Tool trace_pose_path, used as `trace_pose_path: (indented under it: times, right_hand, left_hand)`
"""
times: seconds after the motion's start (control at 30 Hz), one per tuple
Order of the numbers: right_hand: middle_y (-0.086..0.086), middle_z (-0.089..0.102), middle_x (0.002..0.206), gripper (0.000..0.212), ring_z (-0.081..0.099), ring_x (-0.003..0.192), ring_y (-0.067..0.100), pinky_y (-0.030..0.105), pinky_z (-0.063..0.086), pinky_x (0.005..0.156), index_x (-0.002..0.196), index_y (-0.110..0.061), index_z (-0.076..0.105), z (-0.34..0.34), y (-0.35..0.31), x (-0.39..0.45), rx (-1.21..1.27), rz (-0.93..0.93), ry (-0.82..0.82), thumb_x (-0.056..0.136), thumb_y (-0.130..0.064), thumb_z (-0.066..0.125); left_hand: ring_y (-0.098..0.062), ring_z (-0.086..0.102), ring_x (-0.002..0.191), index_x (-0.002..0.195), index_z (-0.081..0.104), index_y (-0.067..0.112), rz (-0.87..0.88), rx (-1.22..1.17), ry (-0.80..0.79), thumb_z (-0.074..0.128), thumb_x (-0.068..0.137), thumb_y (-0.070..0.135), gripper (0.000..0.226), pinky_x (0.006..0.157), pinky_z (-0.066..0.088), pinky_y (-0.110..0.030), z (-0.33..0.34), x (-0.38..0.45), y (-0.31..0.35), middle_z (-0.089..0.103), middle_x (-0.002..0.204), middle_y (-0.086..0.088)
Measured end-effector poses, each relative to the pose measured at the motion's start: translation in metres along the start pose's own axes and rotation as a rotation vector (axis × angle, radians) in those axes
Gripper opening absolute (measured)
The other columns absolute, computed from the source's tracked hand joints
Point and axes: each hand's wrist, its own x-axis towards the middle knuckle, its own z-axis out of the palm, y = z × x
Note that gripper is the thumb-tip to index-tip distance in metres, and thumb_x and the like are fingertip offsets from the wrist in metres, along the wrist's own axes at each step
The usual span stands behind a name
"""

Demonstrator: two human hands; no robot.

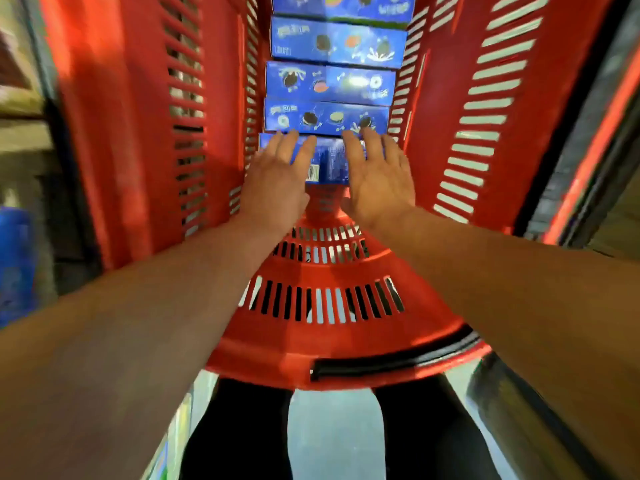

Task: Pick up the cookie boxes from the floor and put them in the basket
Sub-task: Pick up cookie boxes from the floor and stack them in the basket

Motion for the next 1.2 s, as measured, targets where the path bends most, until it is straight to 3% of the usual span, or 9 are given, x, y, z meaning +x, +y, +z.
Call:
trace_pose_path:
  times: [0.1,0.2,0.27,0.47,0.7,0.87,1.0,1.1,1.2]
  right_hand:
    - [0.009,0.017,0.16,0.096,0.013,0.147,0.035,0.045,0.017,0.119,0.155,-0.019,0.009,-0.065,-0.009,-0.051,0.029,-0.06,-0.005,0.083,-0.034,0.07]
    - [0.008,0.022,0.158,0.092,0.015,0.147,0.033,0.044,0.018,0.118,0.154,-0.017,0.015,-0.106,-0.013,-0.097,0.027,-0.113,-0.034,0.082,-0.039,0.067]
    - [0.007,0.025,0.157,0.087,0.016,0.146,0.033,0.045,0.018,0.117,0.153,-0.018,0.02,-0.139,-0.012,-0.135,0.008,-0.146,-0.036,0.083,-0.042,0.065]
    - [0.005,0.033,0.152,0.086,0.023,0.143,0.032,0.042,0.02,0.117,0.148,-0.018,0.029,-0.247,0.006,-0.277,0.025,-0.055,0.031,0.079,-0.049,0.067]
    - [0.007,0.036,0.15,0.086,0.025,0.143,0.036,0.047,0.023,0.117,0.148,-0.018,0.03,-0.301,0.042,-0.389,0.078,0.047,0.21,0.078,-0.05,0.068]
    - [0.007,0.03,0.155,0.089,0.022,0.145,0.035,0.044,0.021,0.118,0.152,-0.019,0.023,-0.305,0.088,-0.443,0.069,0.07,0.311,0.081,-0.052,0.066]
    - [0.004,0.028,0.157,0.091,0.019,0.146,0.032,0.042,0.019,0.118,0.154,-0.021,0.02,-0.31,0.13,-0.473,0.068,0.056,0.342,0.082,-0.054,0.065]
    - [0.003,0.027,0.157,0.092,0.021,0.146,0.031,0.041,0.021,0.119,0.154,-0.022,0.019,-0.311,0.169,-0.492,0.068,0.023,0.366,0.082,-0.057,0.065]
    - [0.002,0.029,0.156,0.09,0.024,0.144,0.028,0.042,0.025,0.118,0.153,-0.023,0.021,-0.318,0.212,-0.507,0.028,-0.022,0.39,0.082,-0.058,0.064]
  left_hand:
    - [-0.034,0.025,0.142,0.152,0.021,0.016,0.016,-0.064,-0.044,0.073,0.075,0.037,0.095,0.115,0.025,-0.046,-0.061,-0.042,0.016,0.027,0.155,-0.016]
    - [-0.033,0.027,0.141,0.153,0.013,0.018,0.005,-0.088,-0.202,0.068,0.069,0.053,0.107,0.114,0.027,-0.045,-0.096,-0.077,0.025,0.028,0.154,-0.016]
    - [-0.033,0.027,0.141,0.152,0.014,0.016,0.035,-0.08,-0.24,0.068,0.07,0.053,0.105,0.114,0.028,-0.044,-0.135,-0.1,0.035,0.027,0.154,-0.017]
    - [-0.035,0.043,0.13,0.145,0.034,0.009,0.116,-0.053,-0.128,0.06,0.066,0.059,0.097,0.108,0.036,-0.044,-0.28,-0.184,0.083,0.044,0.142,-0.019]
    - [-0.038,0.05,0.123,0.14,0.044,0.004,0.273,-0.138,0.034,0.056,0.069,0.058,0.09,0.105,0.039,-0.046,-0.374,-0.249,0.155,0.051,0.137,-0.02]
    - [-0.039,0.049,0.126,0.138,0.044,-0.001,0.308,-0.121,0.112,0.052,0.072,0.056,0.088,0.107,0.035,-0.039,-0.405,-0.292,0.223,0.05,0.137,-0.024]
    - [-0.035,0.048,0.126,0.137,0.044,0.0,0.286,-0.106,0.159,0.072,0.074,0.034,0.077,0.107,0.029,-0.035,-0.411,-0.308,0.275,0.051,0.136,-0.021]
    - [-0.033,0.043,0.133,0.141,0.042,0.003,0.227,-0.109,0.22,0.069,0.071,0.042,0.084,0.112,0.031,-0.04,-0.402,-0.315,0.314,0.047,0.142,-0.02]
    - [-0.032,0.041,0.135,0.141,0.041,0.003,0.2,-0.133,0.3,0.06,0.068,0.047,0.088,0.114,0.027,-0.038,-0.393,-0.317,0.355,0.045,0.143,-0.02]
